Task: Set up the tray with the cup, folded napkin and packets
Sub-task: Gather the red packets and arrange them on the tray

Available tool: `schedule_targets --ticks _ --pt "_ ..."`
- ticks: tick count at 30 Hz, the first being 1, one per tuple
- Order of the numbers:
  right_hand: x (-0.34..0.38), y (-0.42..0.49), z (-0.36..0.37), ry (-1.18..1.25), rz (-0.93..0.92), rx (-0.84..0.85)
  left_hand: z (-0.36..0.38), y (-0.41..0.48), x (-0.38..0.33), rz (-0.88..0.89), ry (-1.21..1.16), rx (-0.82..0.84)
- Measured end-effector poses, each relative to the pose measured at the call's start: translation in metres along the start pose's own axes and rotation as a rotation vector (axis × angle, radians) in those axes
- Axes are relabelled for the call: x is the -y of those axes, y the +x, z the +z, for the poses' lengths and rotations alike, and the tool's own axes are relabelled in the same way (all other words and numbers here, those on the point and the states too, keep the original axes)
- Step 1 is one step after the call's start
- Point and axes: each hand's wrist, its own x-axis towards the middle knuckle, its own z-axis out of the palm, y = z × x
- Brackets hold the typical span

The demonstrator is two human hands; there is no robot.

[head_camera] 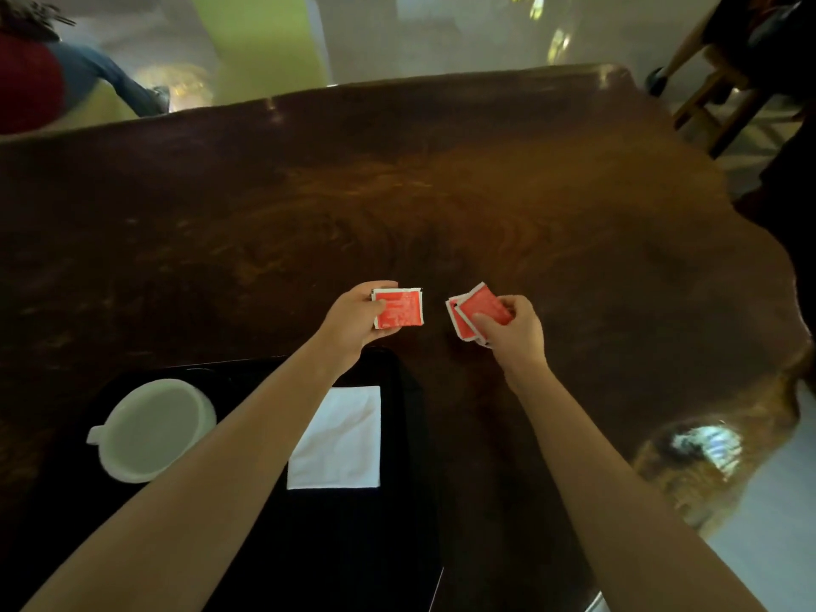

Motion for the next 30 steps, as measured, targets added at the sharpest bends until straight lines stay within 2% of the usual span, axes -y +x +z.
schedule_targets --ticks 2,5,12,15,21,25,27,28,30 --pt "0.012 -0.018 -0.011 0.134 -0.035 0.095 0.0 -0.011 -0.002 0.003 0.001 0.051" --pt "0.029 -0.046 -0.017 0.191 -0.112 0.196 -0.001 -0.032 -0.002 -0.017 -0.04 0.106" --pt "0.052 -0.104 0.002 0.302 -0.001 0.209 -0.018 -0.091 0.01 -0.17 -0.363 0.078" --pt "0.056 -0.128 0.017 0.339 0.061 0.2 -0.031 -0.113 0.014 -0.157 -0.408 0.116" --pt "0.061 -0.171 0.051 0.346 0.119 0.239 -0.05 -0.152 0.03 -0.085 -0.662 0.12" --pt "0.068 -0.192 0.059 0.324 0.077 0.274 -0.067 -0.172 0.04 -0.075 -0.665 0.099" --pt "0.069 -0.201 0.061 0.327 0.051 0.254 -0.075 -0.18 0.042 -0.025 -0.578 0.045" --pt "0.069 -0.205 0.063 0.29 -0.009 0.203 -0.08 -0.184 0.043 0.017 -0.522 -0.012" --pt "0.07 -0.218 0.068 0.07 -0.289 0.031 -0.087 -0.195 0.042 0.087 -0.479 -0.073"
